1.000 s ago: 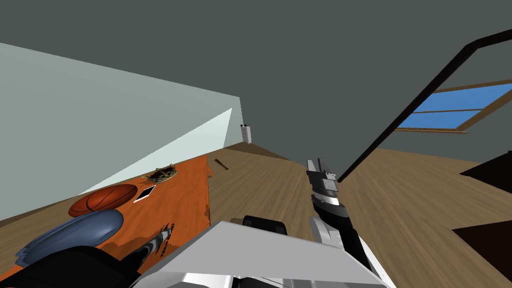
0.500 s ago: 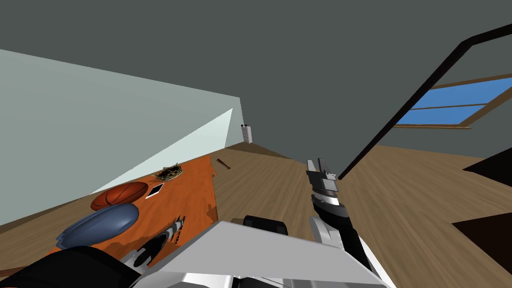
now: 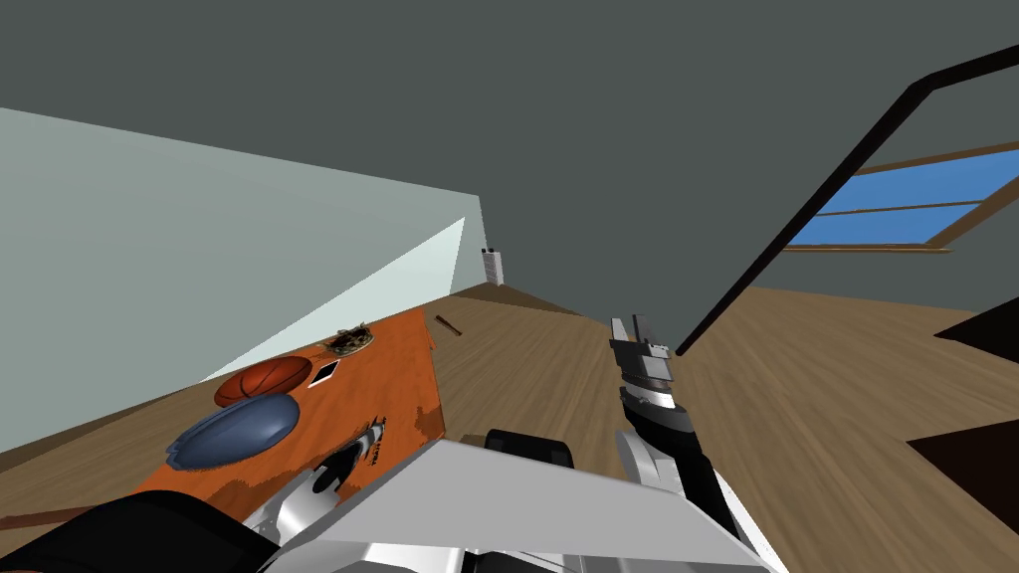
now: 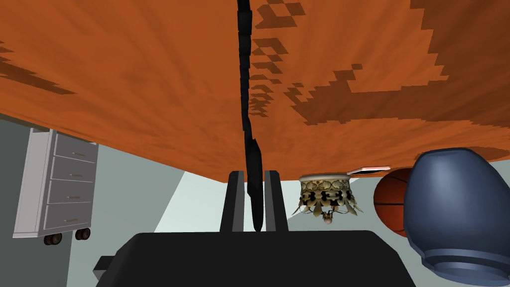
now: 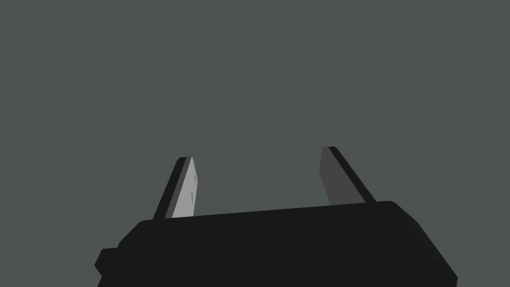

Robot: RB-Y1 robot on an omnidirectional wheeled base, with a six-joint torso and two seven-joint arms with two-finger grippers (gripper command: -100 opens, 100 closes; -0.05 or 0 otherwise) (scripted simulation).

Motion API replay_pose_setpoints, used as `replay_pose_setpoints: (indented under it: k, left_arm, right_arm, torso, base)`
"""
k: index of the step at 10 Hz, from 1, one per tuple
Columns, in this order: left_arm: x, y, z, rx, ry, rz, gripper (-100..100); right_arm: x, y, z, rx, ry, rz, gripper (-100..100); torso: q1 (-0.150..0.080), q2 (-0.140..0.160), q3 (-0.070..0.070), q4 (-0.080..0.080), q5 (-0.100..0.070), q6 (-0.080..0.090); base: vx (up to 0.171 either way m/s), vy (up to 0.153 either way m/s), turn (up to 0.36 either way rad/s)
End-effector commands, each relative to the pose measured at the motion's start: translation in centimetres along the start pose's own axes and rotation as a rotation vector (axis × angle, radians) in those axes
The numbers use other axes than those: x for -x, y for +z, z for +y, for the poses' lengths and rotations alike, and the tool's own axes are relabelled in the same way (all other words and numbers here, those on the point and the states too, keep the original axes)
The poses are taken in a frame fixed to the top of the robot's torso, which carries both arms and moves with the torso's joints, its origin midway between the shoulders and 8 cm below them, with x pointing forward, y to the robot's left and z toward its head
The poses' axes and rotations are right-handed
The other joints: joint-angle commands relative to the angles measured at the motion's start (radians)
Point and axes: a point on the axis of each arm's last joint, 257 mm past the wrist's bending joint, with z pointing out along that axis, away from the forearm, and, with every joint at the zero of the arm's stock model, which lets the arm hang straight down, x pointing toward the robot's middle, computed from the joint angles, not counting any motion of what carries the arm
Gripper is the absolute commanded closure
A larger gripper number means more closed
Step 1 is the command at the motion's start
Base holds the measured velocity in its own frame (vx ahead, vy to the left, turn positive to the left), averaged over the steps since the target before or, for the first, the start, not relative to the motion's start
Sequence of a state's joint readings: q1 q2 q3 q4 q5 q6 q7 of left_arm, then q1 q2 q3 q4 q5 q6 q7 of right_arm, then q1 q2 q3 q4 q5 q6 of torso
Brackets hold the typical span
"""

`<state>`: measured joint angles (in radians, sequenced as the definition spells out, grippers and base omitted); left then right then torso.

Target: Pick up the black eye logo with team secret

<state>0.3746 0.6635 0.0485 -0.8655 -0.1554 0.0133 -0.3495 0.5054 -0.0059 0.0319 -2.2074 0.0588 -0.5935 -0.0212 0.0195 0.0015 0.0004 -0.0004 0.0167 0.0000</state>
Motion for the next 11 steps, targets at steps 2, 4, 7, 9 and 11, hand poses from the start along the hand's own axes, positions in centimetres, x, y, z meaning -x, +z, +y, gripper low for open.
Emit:
replay_pose_setpoints:
  k: [2,4,7,9,11]
  left_arm:
    - [-0.2,0.1,-1.9,0.005,0.004,0.005,100]
    - [0.5,0.1,-2.6,0.017,0.003,0.002,100]
    - [0.8,0.0,-5.1,0.015,0.004,0.003,100]
    - [0.8,-0.1,-7.2,0.006,0.005,0.005,100]
    - [1.2,-0.3,-7.6,0.014,0.004,0.005,100]
  right_arm:
    - [0.0,0.0,0.0,0.0,0.0,0.0,0]
    - [0.0,0.0,0.0,0.0,0.0,0.0,0]
    - [0.0,0.0,0.0,0.0,0.0,0.0,0]
    - [0.0,0.0,0.0,0.0,0.0,0.0,0]
    - [0.0,0.0,0.0,0.0,0.0,0.0,0]
  torso:
    - [0.0,-0.002,-0.001,-0.001,0.0,0.0]
    - [0.001,0.0,-0.001,-0.001,0.0,-0.001]
    - [0.001,-0.002,-0.001,-0.001,0.0,0.0]
    - [0.001,-0.001,-0.002,-0.002,0.0,-0.001]
    - [-0.002,-0.003,-0.002,-0.002,-0.001,0.0]
  base:
    - [-0.055,0.039,0.007]
    - [-0.059,0.041,0.003]
    - [-0.061,0.051,0.007]
    - [-0.082,0.052,0.021]
    - [-0.02,0.008,-0.002]
